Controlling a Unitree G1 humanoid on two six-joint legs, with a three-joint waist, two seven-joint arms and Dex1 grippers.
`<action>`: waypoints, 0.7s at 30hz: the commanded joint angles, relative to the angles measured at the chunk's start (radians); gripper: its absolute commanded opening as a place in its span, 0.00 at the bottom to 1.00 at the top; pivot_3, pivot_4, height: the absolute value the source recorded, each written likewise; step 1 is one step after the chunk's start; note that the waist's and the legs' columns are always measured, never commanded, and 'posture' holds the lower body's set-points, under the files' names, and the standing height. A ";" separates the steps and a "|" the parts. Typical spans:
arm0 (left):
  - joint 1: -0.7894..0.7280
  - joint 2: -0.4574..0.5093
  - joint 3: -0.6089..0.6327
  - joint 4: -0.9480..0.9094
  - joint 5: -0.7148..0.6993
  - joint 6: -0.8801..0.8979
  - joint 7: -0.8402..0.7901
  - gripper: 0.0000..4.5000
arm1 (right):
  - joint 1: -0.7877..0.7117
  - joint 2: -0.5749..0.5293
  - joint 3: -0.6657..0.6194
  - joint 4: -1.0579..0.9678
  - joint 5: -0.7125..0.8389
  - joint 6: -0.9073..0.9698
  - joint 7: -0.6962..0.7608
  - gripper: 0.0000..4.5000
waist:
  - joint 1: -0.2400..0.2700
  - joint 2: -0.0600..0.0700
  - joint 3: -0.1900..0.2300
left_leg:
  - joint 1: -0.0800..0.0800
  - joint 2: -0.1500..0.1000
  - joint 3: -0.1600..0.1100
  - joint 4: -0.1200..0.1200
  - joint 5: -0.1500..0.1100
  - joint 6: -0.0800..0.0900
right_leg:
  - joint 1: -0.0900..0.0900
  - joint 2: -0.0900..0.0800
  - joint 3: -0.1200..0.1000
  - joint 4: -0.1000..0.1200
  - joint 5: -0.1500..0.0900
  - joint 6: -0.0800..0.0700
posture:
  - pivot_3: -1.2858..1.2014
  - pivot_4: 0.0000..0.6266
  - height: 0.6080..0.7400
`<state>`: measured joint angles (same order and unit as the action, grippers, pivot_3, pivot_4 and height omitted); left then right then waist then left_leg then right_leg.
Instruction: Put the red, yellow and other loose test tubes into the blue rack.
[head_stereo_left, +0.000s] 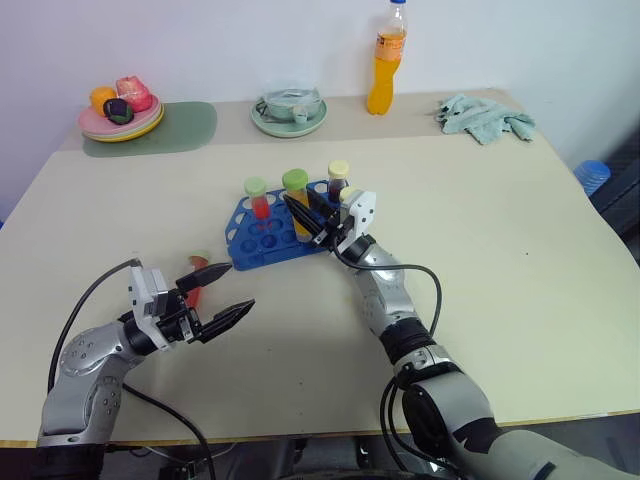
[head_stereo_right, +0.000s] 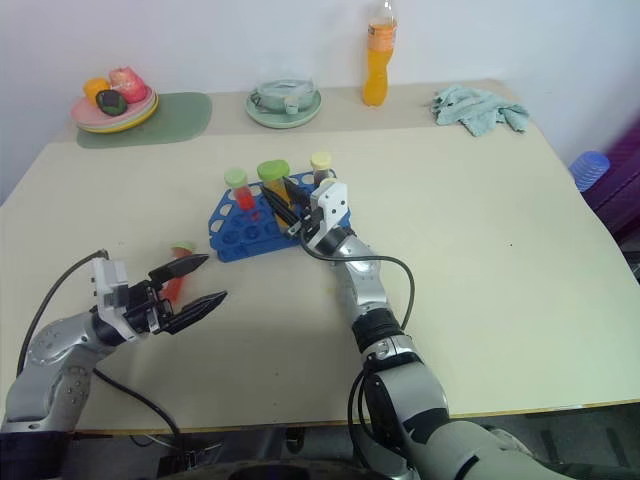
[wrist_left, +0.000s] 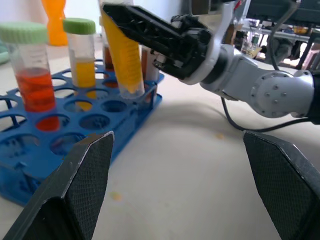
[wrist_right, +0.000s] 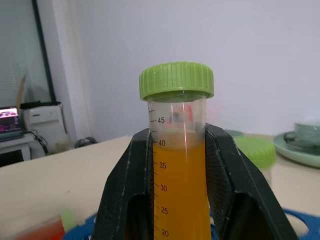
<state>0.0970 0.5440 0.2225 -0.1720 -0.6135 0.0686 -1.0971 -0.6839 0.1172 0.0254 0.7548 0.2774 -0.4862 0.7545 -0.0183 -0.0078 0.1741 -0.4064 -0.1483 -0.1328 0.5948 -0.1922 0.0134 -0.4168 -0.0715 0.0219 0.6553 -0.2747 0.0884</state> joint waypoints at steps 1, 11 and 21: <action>0.019 -0.001 0.027 -0.047 -0.013 -0.025 0.006 0.94 | -0.037 0.012 -0.010 0.028 -0.014 -0.047 -0.007 0.17 | 0.000 0.000 0.000 | 0.000 0.000 0.000 0.000 0.000 0.000 | 0.000 0.000 0.000 0.000 0.000 0.000 | 0.52 0.24 1.00; 0.032 -0.007 0.014 -0.062 -0.007 -0.033 0.025 0.94 | -0.069 0.007 -0.026 0.136 -0.058 -0.127 -0.053 0.17 | 0.000 0.000 0.000 | 0.000 0.002 0.000 0.000 0.001 -0.002 | 0.000 0.002 0.000 0.000 0.001 -0.002 | 0.52 0.24 1.00; 0.031 0.006 0.027 -0.070 -0.020 -0.017 0.035 0.94 | -0.093 0.003 -0.040 0.201 -0.084 -0.164 -0.104 0.17 | 0.001 0.000 0.000 | 0.000 0.005 0.000 0.000 0.003 -0.005 | 0.000 0.006 0.001 0.000 0.003 -0.006 | 0.52 0.24 1.00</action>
<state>0.1303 0.5408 0.2227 -0.2105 -0.6188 0.0550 -1.0647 -0.7687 0.1176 -0.0013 0.9403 0.1979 -0.6482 0.6634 -0.0174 -0.0077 0.1738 -0.4059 -0.1427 -0.1329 0.5944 -0.1894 0.0087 -0.4172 -0.0653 0.0227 0.6554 -0.2717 0.0824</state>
